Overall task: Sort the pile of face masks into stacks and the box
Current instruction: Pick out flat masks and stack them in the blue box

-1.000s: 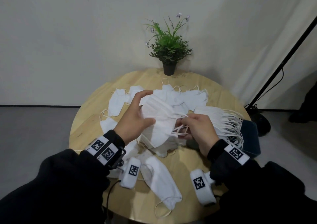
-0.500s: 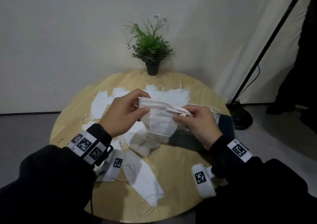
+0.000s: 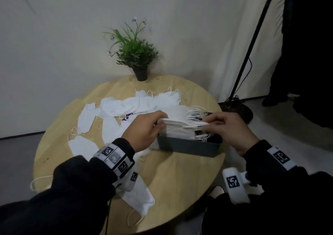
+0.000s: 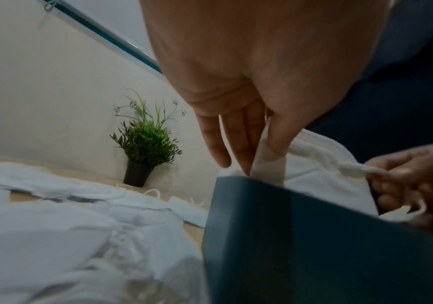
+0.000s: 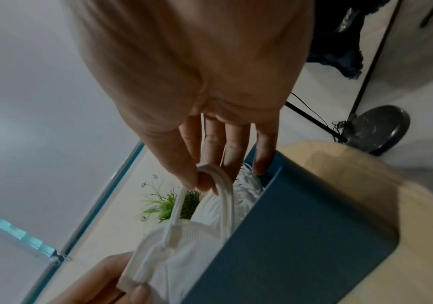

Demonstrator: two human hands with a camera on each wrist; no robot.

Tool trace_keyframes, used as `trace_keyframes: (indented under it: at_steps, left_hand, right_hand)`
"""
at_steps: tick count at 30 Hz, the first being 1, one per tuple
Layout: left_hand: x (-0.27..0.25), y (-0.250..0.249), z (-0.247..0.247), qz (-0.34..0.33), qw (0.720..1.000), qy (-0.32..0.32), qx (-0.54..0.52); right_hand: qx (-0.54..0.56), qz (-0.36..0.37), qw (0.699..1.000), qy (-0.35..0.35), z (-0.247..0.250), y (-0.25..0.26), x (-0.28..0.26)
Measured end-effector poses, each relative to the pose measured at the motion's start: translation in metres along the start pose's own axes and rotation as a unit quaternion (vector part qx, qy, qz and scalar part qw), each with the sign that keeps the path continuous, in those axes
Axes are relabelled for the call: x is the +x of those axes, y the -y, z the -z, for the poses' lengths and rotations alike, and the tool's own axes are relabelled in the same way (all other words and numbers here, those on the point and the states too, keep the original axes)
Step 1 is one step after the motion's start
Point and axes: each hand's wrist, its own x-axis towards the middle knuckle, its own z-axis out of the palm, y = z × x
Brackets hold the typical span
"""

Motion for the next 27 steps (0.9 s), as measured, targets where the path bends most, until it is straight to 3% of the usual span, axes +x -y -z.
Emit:
trace_keyframes:
  at_steps: [3, 7, 14, 19, 21, 24, 27]
  left_hand:
    - [0.001, 0.008, -0.008, -0.004, 0.999, 0.024, 0.035]
    - [0.011, 0.009, -0.007, -0.091, 0.979, 0.002, 0.184]
    - [-0.007, 0.014, -0.023, -0.128, 0.965, -0.063, 0.221]
    - [-0.018, 0.029, -0.033, -0.112, 0.953, -0.11, 0.26]
    - [-0.017, 0.026, -0.028, -0.079, 0.965, -0.102, 0.23]
    - [-0.015, 0.029, -0.01, 0.038, 0.992, -0.079, 0.087]
    - [-0.014, 0.059, 0.018, 0.167, 0.981, -0.088, 0.045]
  right_hand:
    - [-0.089, 0.014, 0.996, 0.016, 0.002, -0.007, -0.001]
    - [-0.214, 0.046, 0.976, -0.001, -0.005, -0.007, 0.002]
    - [-0.251, 0.049, 0.966, -0.035, -0.014, -0.005, 0.011]
    - [-0.254, 0.144, 0.955, -0.048, -0.037, 0.006, 0.009]
    - [-0.273, 0.136, 0.952, -0.018, -0.055, 0.009, 0.009]
    - [-0.367, 0.112, 0.923, -0.011, -0.076, 0.011, 0.013]
    - [-0.393, 0.129, 0.909, -0.056, -0.085, 0.019, 0.019]
